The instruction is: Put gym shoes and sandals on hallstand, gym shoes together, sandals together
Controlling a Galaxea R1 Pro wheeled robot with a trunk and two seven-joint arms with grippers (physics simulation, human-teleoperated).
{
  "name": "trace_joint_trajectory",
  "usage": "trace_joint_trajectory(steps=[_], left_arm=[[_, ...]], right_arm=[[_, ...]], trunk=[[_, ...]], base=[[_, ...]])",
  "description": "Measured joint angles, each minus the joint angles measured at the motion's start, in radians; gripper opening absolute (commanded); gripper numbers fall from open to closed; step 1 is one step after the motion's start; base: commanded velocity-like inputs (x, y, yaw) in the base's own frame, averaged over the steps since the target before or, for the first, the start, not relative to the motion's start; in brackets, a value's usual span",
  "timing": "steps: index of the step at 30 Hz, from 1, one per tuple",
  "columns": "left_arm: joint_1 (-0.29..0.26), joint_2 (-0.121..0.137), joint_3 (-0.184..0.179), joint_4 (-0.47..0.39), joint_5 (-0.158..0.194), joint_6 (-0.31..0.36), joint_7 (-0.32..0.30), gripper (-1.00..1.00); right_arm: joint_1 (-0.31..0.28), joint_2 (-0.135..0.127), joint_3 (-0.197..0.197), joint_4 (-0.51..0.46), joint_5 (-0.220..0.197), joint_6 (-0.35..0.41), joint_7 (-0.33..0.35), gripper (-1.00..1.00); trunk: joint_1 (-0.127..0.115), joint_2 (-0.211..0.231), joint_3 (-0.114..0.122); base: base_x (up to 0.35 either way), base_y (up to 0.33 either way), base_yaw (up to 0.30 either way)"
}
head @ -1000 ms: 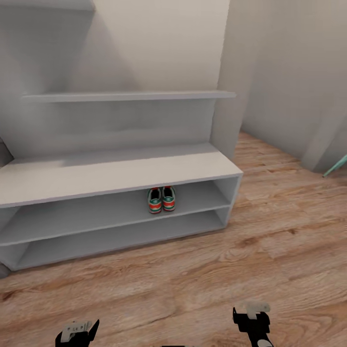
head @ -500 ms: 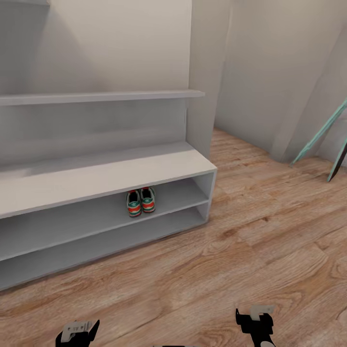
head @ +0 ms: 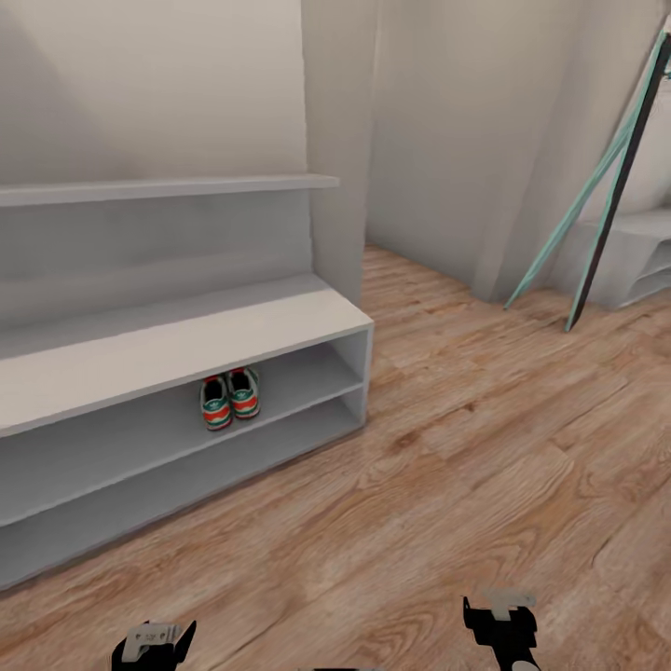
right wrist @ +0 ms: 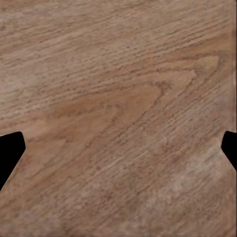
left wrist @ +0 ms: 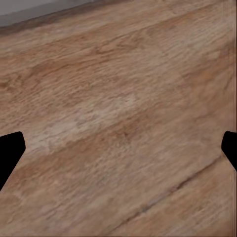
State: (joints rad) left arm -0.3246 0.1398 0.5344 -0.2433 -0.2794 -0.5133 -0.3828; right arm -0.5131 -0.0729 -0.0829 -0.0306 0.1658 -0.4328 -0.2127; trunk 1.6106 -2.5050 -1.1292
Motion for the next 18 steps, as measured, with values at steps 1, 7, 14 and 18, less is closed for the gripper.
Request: trace_joint_trajectory(steps=[1,7,14,18], left_arm=[[0.0,0.0,0.0,0.0,-0.001,0.0,0.0,1.0],[0.0,0.0,0.0,0.0,-0.001,0.0,0.001,1.0],[0.0,-0.001,0.0,0.001,-0.001,0.0,0.001,1.0],[0.0,-0.001,0.0,0.001,-0.001,0.0,0.0,1.0]], right_arm=[[0.0,-0.002,0.0,0.0,0.0,0.0,0.0,1.0],[0.0,-0.001,0.001,0.0,-0.001,0.001,0.001,1.0],[0.001,0.005,0.001,0.001,-0.001,0.001,0.001,1.0],[0.006,0.008,0.001,0.001,-0.001,0.002,0.002,1.0]], trunk=[[0.0,0.0,0.0],[0.0,0.0,0.0],[0.0,0.0,0.0],[0.0,0.0,0.0]], base=[[0.0,0.0,-0.3],[0.0,0.0,-0.3],[0.0,0.0,-0.3],[0.0,0.0,-0.3]])
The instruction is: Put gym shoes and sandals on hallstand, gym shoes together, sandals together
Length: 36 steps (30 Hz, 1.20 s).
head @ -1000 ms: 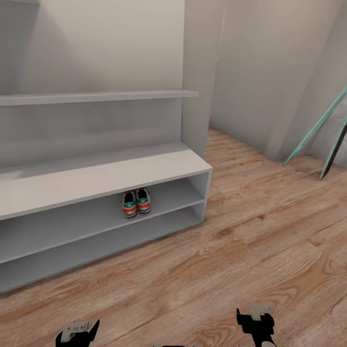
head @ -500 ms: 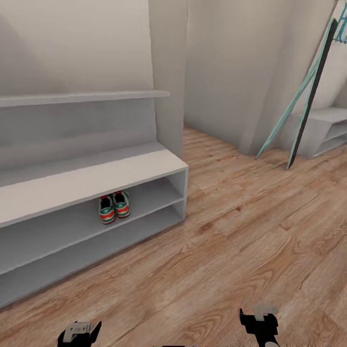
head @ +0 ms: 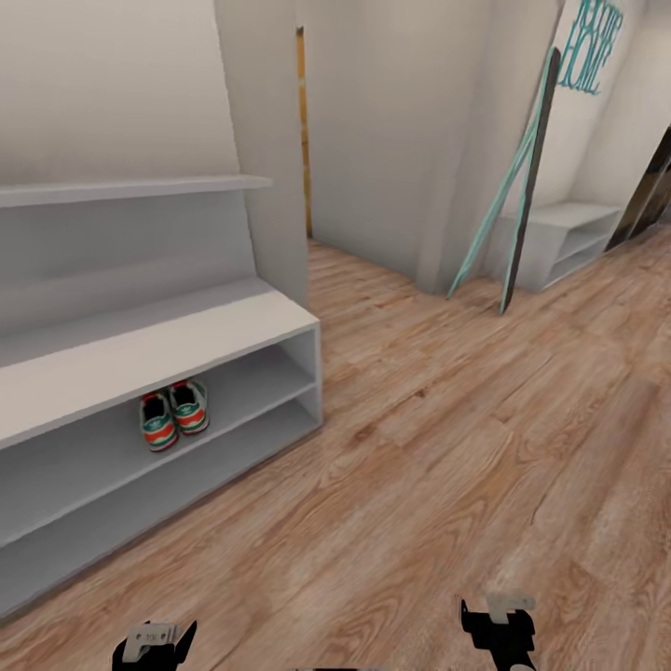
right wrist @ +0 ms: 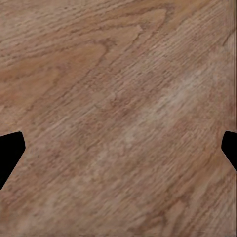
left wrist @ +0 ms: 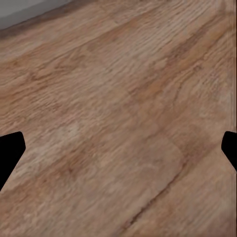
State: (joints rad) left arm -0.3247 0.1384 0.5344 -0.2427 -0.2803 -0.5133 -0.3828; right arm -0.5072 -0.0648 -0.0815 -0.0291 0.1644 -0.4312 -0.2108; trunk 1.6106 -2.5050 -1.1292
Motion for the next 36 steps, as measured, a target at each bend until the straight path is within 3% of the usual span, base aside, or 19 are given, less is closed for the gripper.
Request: trace_joint_trajectory(steps=[29,34,36], left_arm=[[0.0,-0.001,0.001,0.0,0.001,0.0,0.001,1.0],[0.0,0.0,0.002,-0.001,0.002,0.001,0.001,1.0],[0.0,0.0,0.003,-0.001,0.003,0.001,0.002,1.0]], right_arm=[[0.003,0.0,-0.002,-0.002,-0.002,0.0,-0.001,1.0],[0.003,-0.005,-0.012,-0.003,-0.023,0.0,-0.001,1.0],[0.003,-0.007,-0.023,-0.003,-0.053,0.0,-0.001,1.0]], trunk=[[0.0,0.0,0.0],[0.0,0.0,0.0],[0.0,0.0,0.0]], base=[[0.0,0.0,-0.3],[0.0,0.0,-0.3],[0.0,0.0,-0.3]])
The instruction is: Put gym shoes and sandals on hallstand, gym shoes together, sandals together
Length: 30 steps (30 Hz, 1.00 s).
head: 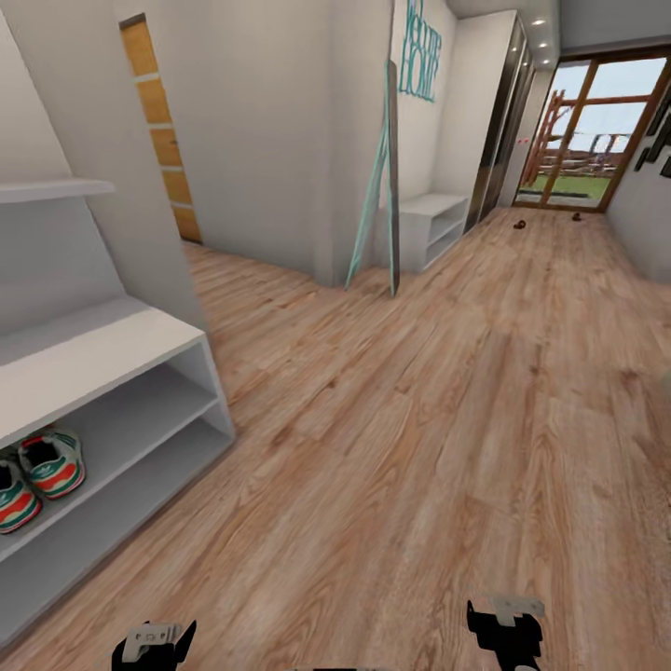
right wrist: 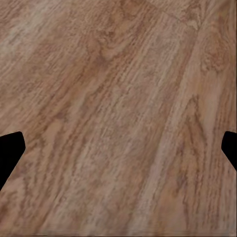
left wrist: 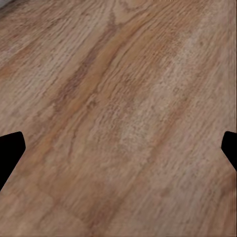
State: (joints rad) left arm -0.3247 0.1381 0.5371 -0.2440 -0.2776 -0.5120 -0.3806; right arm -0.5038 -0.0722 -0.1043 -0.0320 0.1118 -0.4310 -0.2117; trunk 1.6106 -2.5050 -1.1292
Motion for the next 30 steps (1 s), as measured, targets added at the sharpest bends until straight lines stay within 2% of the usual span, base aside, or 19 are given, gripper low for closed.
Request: trace_joint_trajectory(steps=[1,6,30], left_arm=[[0.0,0.0,0.0,0.0,0.0,0.0,0.0,1.0],[0.0,0.0,0.0,0.0,0.0,0.0,0.0,1.0],[0.0,0.001,0.001,0.0,-0.001,0.0,0.001,1.0]], right_arm=[[0.0,-0.001,-0.003,0.0,-0.014,0.0,0.0,1.0],[0.0,0.0,-0.005,0.001,-0.034,0.001,0.003,1.0],[0.001,0.009,-0.003,0.004,-0.038,0.001,0.008,1.0]], trunk=[[0.0,0.0,0.0],[0.0,0.0,0.0],[0.0,0.0,0.0]], base=[[0.0,0.0,-0.3],[0.0,0.0,-0.3],[0.0,0.0,-0.3]])
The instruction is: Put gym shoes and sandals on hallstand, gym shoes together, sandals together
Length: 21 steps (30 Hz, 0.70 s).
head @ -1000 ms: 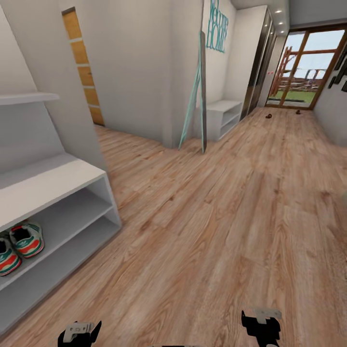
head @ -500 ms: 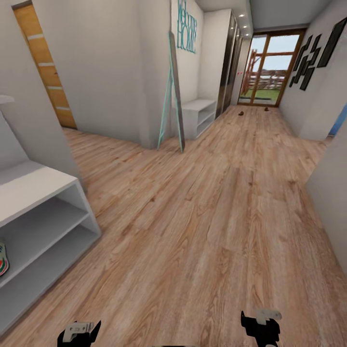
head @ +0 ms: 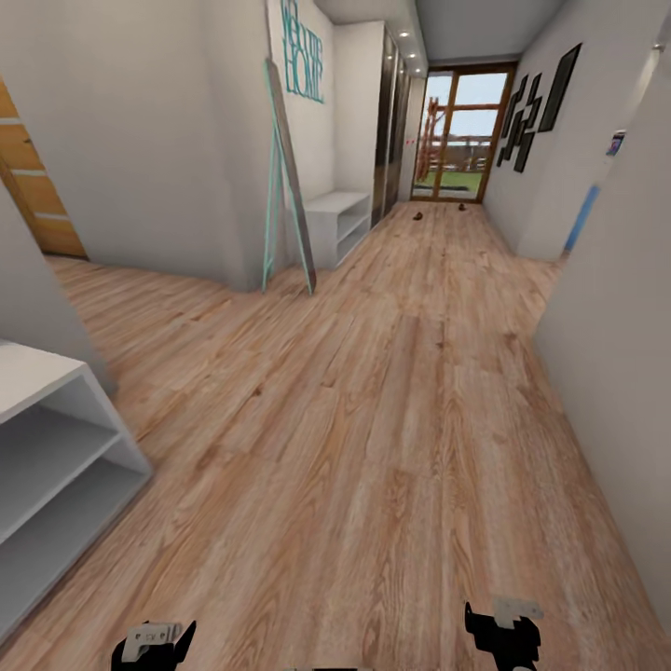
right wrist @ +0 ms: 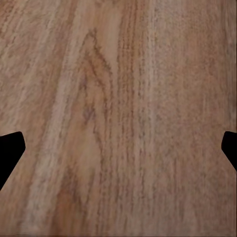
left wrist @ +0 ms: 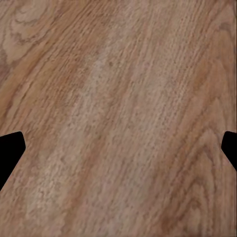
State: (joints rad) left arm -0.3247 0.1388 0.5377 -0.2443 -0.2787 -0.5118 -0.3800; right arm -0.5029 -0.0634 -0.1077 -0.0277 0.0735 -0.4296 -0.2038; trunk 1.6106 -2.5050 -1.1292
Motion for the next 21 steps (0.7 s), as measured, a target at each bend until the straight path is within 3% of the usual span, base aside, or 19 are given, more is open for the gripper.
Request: trace_joint_trajectory(steps=[13,21], left_arm=[[0.0,-0.001,0.0,0.0,0.001,-0.001,0.0,1.0],[0.0,-0.001,0.002,0.0,0.005,-0.002,0.0,1.0]], right_arm=[[0.0,0.0,0.001,0.0,0.001,0.0,0.0,1.0],[0.0,0.001,0.0,0.0,0.001,0.0,0.0,1.0]], trunk=[[0.0,0.0,0.0],[-0.001,0.0,0.0]], base=[[0.011,0.0,-0.3],[0.278,0.0,-0.221]])
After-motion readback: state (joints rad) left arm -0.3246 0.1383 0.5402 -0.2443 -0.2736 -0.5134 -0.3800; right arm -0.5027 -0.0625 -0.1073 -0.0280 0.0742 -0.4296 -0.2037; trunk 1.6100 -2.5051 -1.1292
